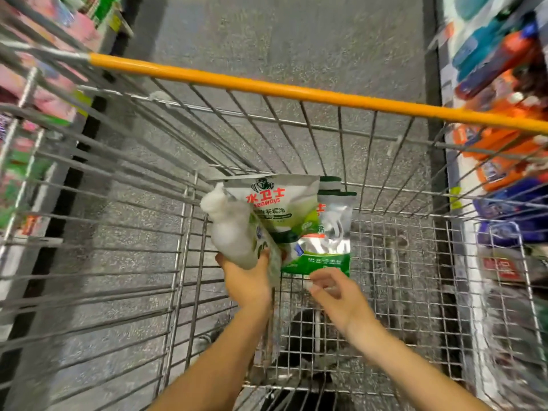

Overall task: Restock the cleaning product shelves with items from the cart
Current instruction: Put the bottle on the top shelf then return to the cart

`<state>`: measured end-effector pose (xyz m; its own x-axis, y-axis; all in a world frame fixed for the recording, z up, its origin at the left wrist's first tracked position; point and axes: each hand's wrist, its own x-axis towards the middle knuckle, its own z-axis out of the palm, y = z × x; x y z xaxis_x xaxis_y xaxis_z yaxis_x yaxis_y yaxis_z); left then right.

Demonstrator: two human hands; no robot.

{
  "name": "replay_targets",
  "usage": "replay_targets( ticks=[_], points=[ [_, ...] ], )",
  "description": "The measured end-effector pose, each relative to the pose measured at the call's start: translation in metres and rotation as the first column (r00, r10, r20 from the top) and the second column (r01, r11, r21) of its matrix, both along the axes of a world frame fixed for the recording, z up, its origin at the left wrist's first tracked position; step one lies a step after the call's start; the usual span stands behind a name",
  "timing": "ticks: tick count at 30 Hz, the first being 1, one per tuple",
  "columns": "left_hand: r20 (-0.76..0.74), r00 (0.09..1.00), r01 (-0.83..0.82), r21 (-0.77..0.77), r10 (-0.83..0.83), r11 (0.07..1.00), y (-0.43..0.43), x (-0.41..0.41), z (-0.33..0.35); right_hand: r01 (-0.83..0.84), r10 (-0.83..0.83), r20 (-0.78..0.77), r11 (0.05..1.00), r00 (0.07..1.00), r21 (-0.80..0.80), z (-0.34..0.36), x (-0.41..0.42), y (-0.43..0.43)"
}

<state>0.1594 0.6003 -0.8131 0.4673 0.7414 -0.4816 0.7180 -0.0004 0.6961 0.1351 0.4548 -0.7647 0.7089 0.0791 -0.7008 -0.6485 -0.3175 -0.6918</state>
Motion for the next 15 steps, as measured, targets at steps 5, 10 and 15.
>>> replay_targets(
  ticks=[5, 10, 15],
  points=[
    [0.080, 0.953, 0.284, 0.102, -0.292, 0.953, -0.009, -0.020, 0.030, 0.039, -0.039, 0.035, 0.999, 0.999, 0.008, 0.007, 0.005, -0.010],
    [0.234, 0.827, 0.539, -0.066, -0.512, 0.840, -0.022, -0.022, 0.086, 0.073, -0.091, 0.174, 0.992, 0.980, 0.108, 0.049, 0.009, -0.036],
    [0.439, 0.694, 0.712, -0.305, -0.571, 0.632, -0.044, -0.017, 0.158, 0.111, -0.159, 0.129, 0.942, 0.979, 0.317, 0.113, -0.006, -0.075]
  ],
)
